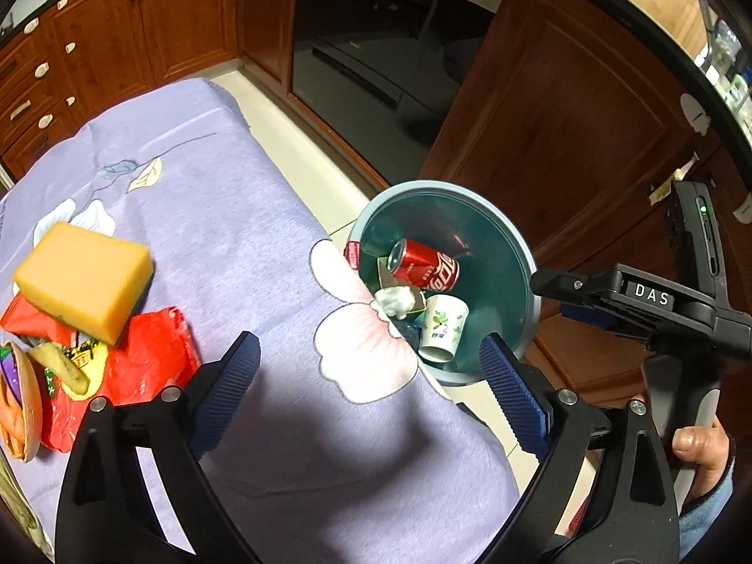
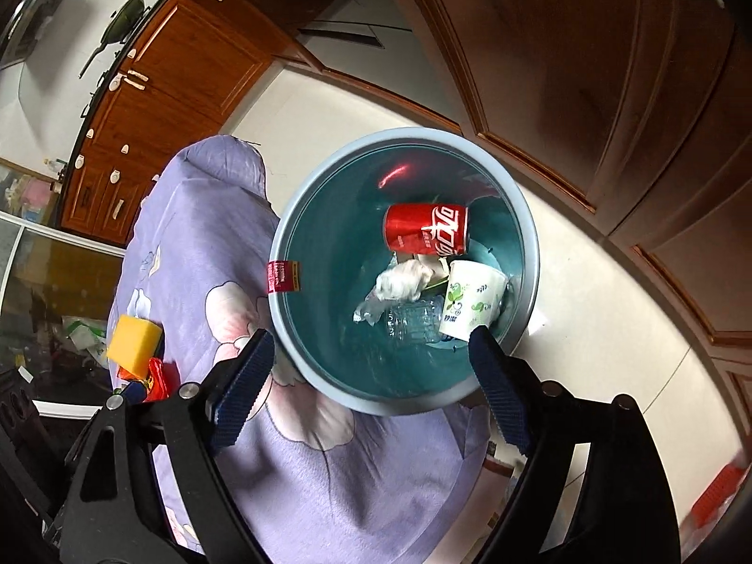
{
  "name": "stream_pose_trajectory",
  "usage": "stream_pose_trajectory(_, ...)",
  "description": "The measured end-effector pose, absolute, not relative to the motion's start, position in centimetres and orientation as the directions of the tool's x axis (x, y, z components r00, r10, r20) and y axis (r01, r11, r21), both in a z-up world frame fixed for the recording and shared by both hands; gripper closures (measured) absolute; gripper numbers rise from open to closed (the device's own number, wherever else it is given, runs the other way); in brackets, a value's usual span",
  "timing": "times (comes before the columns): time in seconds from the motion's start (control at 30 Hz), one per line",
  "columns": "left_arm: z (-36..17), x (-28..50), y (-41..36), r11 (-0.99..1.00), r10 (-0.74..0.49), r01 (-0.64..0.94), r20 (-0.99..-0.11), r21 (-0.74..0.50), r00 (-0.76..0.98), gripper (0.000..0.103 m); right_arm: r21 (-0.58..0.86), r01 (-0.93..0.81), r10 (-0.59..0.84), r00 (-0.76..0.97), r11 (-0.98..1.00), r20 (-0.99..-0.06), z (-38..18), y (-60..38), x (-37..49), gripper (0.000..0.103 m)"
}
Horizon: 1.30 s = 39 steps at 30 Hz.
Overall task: Collect trash
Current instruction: 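Move both open tools back over the table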
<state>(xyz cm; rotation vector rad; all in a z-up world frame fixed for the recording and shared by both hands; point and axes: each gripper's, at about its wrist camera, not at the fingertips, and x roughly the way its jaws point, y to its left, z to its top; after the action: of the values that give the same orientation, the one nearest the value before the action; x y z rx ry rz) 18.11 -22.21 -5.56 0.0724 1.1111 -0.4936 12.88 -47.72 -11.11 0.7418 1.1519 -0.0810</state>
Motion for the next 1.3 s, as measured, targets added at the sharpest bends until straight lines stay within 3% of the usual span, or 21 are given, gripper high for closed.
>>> stream_pose_trajectory(0.07, -5.3, 17.9, -21.5, 0.891, -0.348, 0.412, -0.868, -0.189, 0.355, 0.008, 0.489, 0.42, 0.305, 0.433, 0.764, -0.848, -10.8, -47.2, 12.8, 0.016)
stream_pose_trajectory(0.7, -3.2, 14.6, -8.5, 0.944, -0.311, 0.255, -0.828, -0.211, 0.466, 0.006, 0.492, 0.228, 0.379, 0.402, 0.84, -0.833, -6.5, -33.9, 13.2, 0.016)
stream_pose_trajectory(1.3, -5.4, 10.0, 13.6, 0.983, -0.061, -0.115, -0.839, -0.145, 0.54, 0.006, 0.424, 0.046, 0.394, 0.294, 0.904, -0.871, -5.2, -19.2, 14.0, 0.016)
